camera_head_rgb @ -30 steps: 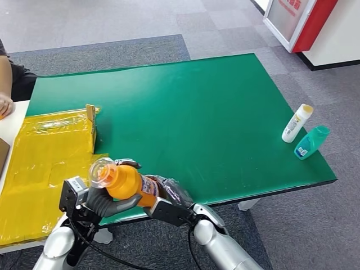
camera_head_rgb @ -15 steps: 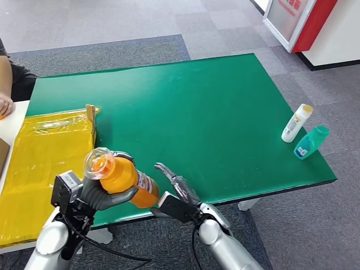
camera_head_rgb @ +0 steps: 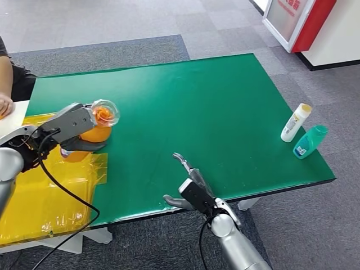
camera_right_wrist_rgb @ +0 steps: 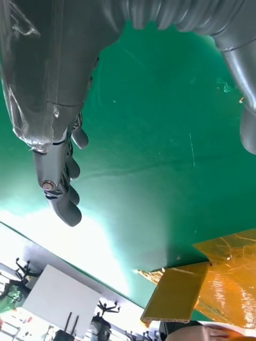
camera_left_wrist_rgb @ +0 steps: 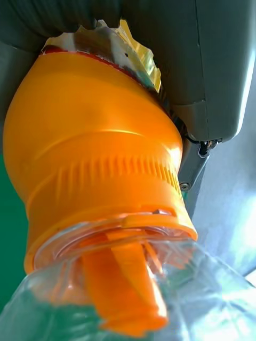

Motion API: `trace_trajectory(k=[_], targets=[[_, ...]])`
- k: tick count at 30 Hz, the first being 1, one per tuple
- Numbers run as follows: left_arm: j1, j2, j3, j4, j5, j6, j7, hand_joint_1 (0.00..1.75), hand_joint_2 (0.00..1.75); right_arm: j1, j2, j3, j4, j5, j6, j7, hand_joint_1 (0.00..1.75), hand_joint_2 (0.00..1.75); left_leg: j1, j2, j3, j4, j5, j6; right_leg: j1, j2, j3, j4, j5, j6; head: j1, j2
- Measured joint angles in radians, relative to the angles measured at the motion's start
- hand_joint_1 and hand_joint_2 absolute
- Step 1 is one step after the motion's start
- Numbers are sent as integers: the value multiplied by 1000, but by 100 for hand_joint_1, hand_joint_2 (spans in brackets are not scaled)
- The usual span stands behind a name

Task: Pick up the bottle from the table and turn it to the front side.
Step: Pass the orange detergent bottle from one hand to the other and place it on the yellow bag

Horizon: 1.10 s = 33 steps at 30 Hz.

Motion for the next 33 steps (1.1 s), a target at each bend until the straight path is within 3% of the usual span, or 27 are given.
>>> trace_trajectory(k=[4, 9, 14, 18, 21, 25, 33], targets=[[-72, 57, -115, 64, -2, -89, 25, 175, 175, -4, 0, -2, 0, -8, 5, -5, 0, 175, 0, 0, 0, 0, 0, 0, 0, 0, 0, 0, 0, 0, 0, 0], [-83, 130, -238, 117, -11, -107, 23, 175, 175, -11, 0, -2, 2, -12, 11, -8, 0, 175, 0, 1, -1, 0, 0, 0, 0, 1, -1, 0, 0, 0, 0, 0], [-38, 190, -298, 141, -95, -58, 40, 175, 175, -11, 0, -2, 3, -13, 13, -9, 0, 175, 0, 1, -1, 0, 0, 0, 0, 1, -2, 0, -1, -1, 0, 0], [31, 206, -300, 160, -194, -16, 45, 175, 175, -11, 1, -2, 3, -12, 15, -7, 0, 175, 0, 1, -1, 0, -1, 0, 0, 1, -2, 0, -1, -1, 0, 0], [70, 194, -283, 184, -267, 22, 58, 175, 175, -11, 3, -2, 3, -10, 18, -4, 0, 175, 0, 1, -2, 0, -1, 0, 0, 1, -2, 0, -1, 0, 0, 0], [108, 139, -239, 230, -361, 68, 63, 175, 175, -11, 10, -2, 3, -6, 22, 1, 0, 175, 0, 1, -2, 0, -1, 0, 0, 1, -1, 0, -1, 0, 0, 0], [137, -28, -119, 327, -545, 153, 51, 175, 175, -11, 18, 0, 3, 4, 26, 9, 0, 175, 0, 0, -2, 0, -1, 0, -1, 0, -1, 0, -1, 0, 0, 0]])
